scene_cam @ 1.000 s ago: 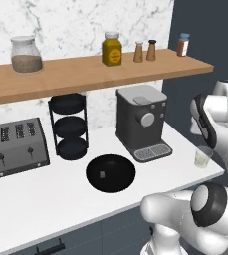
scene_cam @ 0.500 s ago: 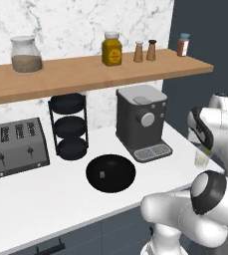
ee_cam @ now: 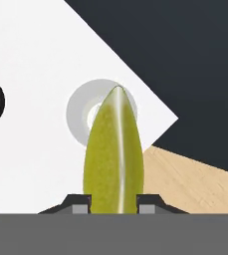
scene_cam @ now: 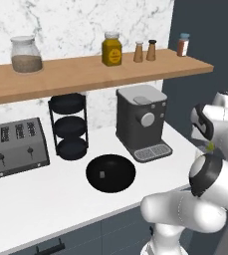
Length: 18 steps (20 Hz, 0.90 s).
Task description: Grab a lemon wedge from the fridge and one ice cube from the ice bowl, and put them in the glass of lemonade.
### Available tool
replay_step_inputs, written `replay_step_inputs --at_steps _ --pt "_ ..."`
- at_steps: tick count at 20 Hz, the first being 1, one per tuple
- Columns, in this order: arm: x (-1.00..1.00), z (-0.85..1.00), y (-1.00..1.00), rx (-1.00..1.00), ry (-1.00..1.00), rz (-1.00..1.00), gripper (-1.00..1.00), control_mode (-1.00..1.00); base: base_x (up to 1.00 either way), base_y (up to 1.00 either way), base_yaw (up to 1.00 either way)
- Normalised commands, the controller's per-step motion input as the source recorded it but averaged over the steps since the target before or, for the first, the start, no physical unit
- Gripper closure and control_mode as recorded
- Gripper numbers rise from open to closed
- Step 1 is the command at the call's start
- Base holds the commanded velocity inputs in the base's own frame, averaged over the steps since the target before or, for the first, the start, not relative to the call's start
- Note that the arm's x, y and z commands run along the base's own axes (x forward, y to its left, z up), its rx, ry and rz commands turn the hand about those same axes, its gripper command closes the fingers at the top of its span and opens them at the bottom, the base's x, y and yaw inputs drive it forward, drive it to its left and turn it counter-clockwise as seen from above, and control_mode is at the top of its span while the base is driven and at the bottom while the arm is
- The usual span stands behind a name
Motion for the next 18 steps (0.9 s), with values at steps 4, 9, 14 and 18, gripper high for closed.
replay_step_inputs --at_steps 4,9,14,18 --pt "0.15 0.00 -0.17 0.00 0.00 -0.01 1.00 -1.00 0.00 0.00 0.00" --pt "0.14 0.00 -0.06 0.00 0.00 0.00 1.00 -1.00 0.00 0.00 0.00" --pt "0.04 -0.07 0.13 -0.01 0.00 -0.01 1.00 -1.00 0.00 0.00 0.00" --pt "0.19 -0.60 0.08 0.00 0.00 -0.02 1.00 -1.00 0.00 0.00 0.00"
